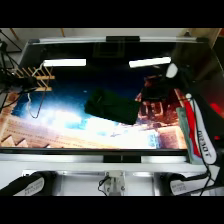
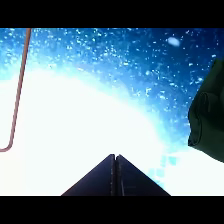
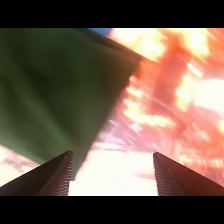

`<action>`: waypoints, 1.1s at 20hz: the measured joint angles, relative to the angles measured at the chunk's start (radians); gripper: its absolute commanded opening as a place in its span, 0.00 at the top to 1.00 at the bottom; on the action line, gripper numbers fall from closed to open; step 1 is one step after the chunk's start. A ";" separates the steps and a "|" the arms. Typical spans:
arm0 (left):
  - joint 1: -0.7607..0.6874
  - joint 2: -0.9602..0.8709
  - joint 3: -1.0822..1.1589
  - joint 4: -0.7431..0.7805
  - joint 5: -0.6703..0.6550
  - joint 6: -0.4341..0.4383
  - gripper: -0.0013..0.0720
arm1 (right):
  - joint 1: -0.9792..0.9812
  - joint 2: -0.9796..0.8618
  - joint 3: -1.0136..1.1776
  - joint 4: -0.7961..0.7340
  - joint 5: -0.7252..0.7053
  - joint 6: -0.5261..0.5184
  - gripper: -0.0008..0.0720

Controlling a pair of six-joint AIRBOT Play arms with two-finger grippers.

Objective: Fold the shirts.

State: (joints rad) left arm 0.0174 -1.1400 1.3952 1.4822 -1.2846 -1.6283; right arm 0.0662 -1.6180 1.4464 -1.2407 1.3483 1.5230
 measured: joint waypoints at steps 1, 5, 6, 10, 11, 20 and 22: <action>0.000 0.000 -0.002 -0.006 0.000 0.000 0.94 | -0.038 0.002 -0.051 0.057 -0.014 -0.003 0.08; 0.000 0.000 -0.005 -0.034 0.000 0.000 0.94 | -0.098 -0.022 -0.207 0.283 -0.128 -0.070 0.08; 0.000 0.000 -0.005 -0.037 0.000 -0.002 0.94 | -0.093 -0.036 -0.224 0.324 -0.153 -0.090 0.08; 0.000 0.000 -0.005 -0.046 0.000 -0.010 0.94 | -0.043 -0.092 -0.259 0.465 -0.217 -0.146 0.18; 0.000 0.000 -0.005 -0.047 0.000 -0.010 0.94 | -0.027 -0.105 -0.262 0.492 -0.238 -0.153 0.44; 0.000 0.000 -0.005 -0.050 0.014 -0.004 0.94 | -0.044 -0.059 -0.042 0.633 -0.122 -0.267 0.89; 0.000 -0.003 -0.005 -0.049 0.039 0.007 0.94 | -0.083 0.005 0.086 0.621 -0.073 -0.234 0.89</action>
State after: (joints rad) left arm 0.0174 -1.1435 1.3899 1.4330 -1.2453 -1.6211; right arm -0.0170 -1.6135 1.5322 -0.6201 1.2755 1.2892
